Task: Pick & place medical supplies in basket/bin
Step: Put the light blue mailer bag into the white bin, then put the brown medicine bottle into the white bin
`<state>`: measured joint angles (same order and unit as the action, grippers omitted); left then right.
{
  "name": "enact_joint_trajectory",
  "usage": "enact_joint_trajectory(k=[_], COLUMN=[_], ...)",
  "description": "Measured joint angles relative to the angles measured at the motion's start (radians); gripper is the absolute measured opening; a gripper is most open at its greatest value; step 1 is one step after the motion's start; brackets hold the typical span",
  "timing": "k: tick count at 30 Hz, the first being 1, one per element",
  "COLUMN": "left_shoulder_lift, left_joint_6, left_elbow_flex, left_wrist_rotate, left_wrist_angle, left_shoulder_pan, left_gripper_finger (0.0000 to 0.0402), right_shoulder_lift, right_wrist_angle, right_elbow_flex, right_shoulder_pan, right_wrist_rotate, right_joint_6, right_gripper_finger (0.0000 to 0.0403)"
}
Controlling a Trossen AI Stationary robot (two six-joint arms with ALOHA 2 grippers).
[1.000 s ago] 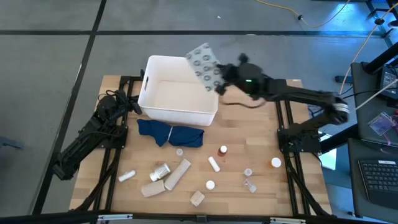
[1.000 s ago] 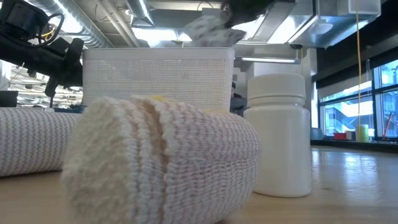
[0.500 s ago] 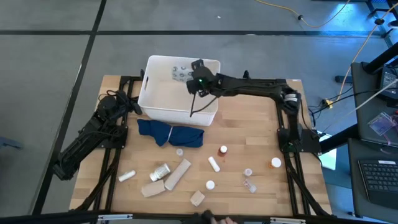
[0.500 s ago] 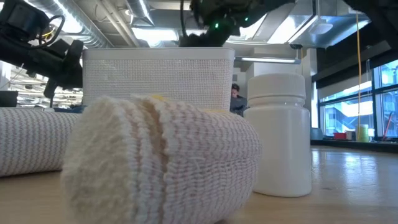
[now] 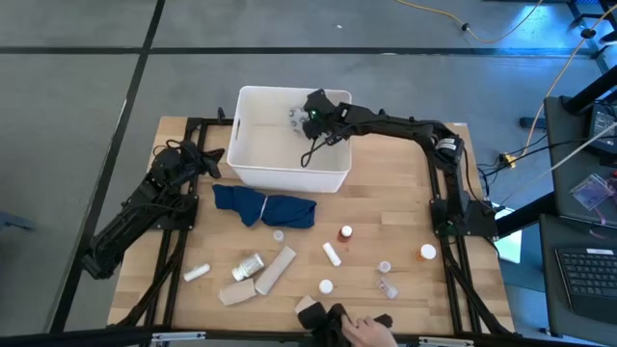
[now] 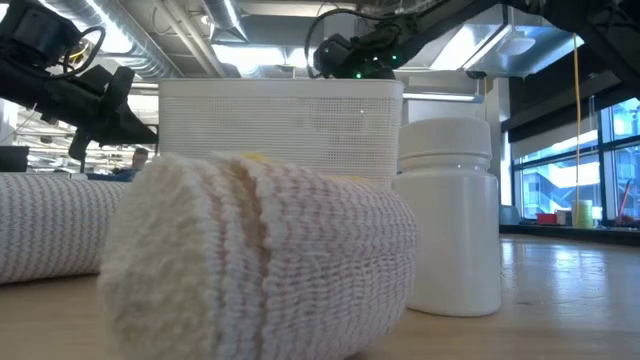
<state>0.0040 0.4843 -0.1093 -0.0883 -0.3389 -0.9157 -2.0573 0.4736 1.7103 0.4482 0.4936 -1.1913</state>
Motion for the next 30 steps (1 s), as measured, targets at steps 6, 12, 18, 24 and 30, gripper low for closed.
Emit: enact_joint_trajectory(k=[6,12,18,24,30], left_shoulder_lift=[0.000,0.000,0.000,0.000,0.000], left_joint_6=[0.000,0.014,0.027,0.027,0.027], left_elbow_flex=[0.000,0.001,0.001,0.001,0.001], left_wrist_rotate=[0.013,0.009,0.010,0.009,0.009], left_wrist_angle=[-0.001,0.012,0.020,0.020,0.020], left_shoulder_pan=[0.000,0.000,0.000,0.000,0.000], left_gripper_finger=[0.0020,0.0020,0.0020,0.0020,0.0020], right_shoulder_lift=[0.001,0.001,0.004,0.012,0.013], right_wrist_angle=[0.014,0.079,0.069,0.021,0.030], right_elbow_flex=[0.000,0.000,0.000,0.035,0.223], right_shoulder_pan=[0.022,0.040,0.039,0.010,-0.060], right_wrist_rotate=[-0.010,-0.014,0.011,0.108,0.285], right_joint_6=[-0.062,-0.066,0.046,0.053,0.186], right_gripper_finger=[0.0019,0.0069,0.0112,0.0119,0.0119])
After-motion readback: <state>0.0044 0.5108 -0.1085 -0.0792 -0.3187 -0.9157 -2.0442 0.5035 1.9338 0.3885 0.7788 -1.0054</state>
